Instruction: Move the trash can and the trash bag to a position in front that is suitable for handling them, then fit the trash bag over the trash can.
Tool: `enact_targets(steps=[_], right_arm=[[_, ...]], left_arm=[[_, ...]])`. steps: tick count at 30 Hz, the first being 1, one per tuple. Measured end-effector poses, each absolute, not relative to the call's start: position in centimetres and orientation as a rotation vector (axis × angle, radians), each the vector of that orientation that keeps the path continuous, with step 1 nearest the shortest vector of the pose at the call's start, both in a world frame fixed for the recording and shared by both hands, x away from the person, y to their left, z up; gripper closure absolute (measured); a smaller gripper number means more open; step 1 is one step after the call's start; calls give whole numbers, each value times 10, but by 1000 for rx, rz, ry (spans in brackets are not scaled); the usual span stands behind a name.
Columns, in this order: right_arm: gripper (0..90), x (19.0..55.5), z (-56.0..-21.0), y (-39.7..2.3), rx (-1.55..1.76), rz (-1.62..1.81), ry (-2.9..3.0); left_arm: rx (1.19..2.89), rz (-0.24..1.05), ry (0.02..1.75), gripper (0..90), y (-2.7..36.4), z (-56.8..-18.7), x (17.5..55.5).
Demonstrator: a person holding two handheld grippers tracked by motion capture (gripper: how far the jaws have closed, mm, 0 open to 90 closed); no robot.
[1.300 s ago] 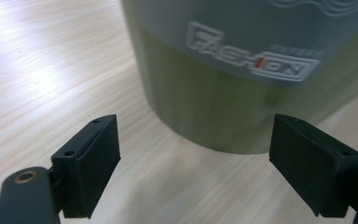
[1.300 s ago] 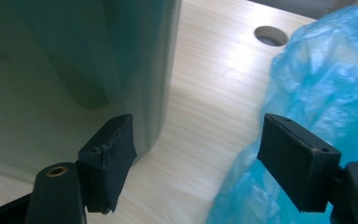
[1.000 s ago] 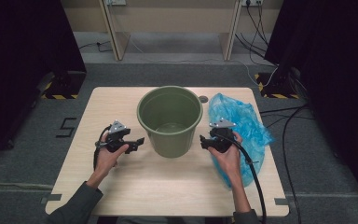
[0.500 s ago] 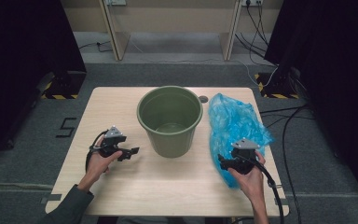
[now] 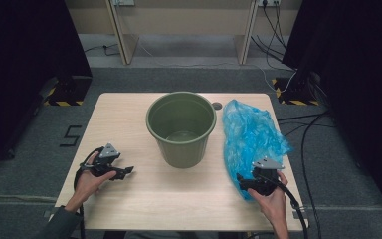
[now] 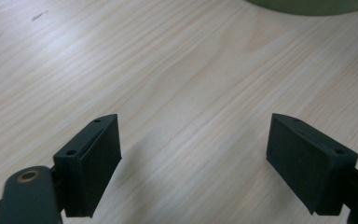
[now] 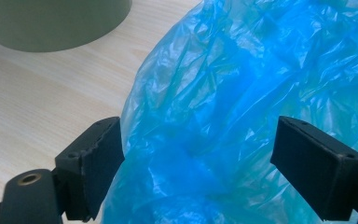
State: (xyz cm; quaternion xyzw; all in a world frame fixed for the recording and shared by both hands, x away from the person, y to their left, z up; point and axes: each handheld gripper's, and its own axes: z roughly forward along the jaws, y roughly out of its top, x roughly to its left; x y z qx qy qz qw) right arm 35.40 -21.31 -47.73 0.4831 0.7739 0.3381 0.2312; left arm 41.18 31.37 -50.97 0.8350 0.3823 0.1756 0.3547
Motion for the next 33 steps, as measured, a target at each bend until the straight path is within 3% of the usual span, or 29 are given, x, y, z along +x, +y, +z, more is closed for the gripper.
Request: enact_targets(steps=[33], right_arm=[[162,334,-494,-216,1344,920,2178]], left_arm=[[2109,434,1035,135,308,-524,393]])
